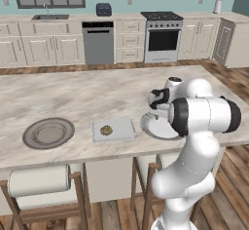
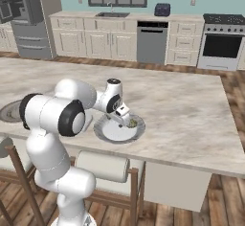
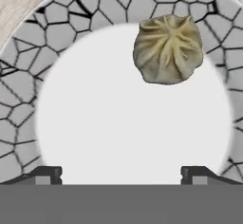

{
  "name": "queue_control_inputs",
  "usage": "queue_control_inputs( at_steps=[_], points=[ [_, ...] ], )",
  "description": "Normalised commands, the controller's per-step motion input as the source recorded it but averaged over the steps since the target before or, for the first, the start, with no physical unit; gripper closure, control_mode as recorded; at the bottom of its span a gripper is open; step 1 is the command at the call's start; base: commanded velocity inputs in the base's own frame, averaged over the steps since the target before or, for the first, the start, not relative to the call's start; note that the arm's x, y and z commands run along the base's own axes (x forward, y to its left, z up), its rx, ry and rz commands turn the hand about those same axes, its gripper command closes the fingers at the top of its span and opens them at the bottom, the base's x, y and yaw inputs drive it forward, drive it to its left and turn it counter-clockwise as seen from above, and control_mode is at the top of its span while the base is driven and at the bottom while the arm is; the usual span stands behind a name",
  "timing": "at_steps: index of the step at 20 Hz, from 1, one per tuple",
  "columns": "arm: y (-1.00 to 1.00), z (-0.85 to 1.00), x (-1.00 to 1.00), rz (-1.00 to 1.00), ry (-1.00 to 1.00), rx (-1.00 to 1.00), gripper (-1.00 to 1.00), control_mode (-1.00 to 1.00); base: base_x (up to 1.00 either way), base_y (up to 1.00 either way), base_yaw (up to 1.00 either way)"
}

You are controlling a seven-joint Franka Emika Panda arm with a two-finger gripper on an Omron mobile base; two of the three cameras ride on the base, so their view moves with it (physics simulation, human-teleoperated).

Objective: Place two dumplings into each of the tupperware containers and then place the containers in the fridge.

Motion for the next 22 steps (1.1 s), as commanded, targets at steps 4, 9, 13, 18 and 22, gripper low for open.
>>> queue_control_inputs(
  at_steps=[4,9,13,18,22],
  points=[
    [-0.65,0.00,0.10,-0.07,-0.02,0.00,-1.00,-1.00,0.00,0.00,0.00],
    [-0.39,-0.01,0.06,0.00,-0.02,0.00,-1.00,-1.00,0.00,0.00,0.00],
    [-0.18,-0.03,0.00,0.00,-0.01,0.00,-1.00,-1.00,0.00,0.00,0.00],
    [-0.06,-0.16,0.17,0.00,-0.01,0.00,-1.00,-1.00,0.00,0.00,0.00],
    [0.00,-0.17,0.23,0.00,0.00,0.00,-1.00,-1.00,0.00,0.00,0.00]
  ],
)
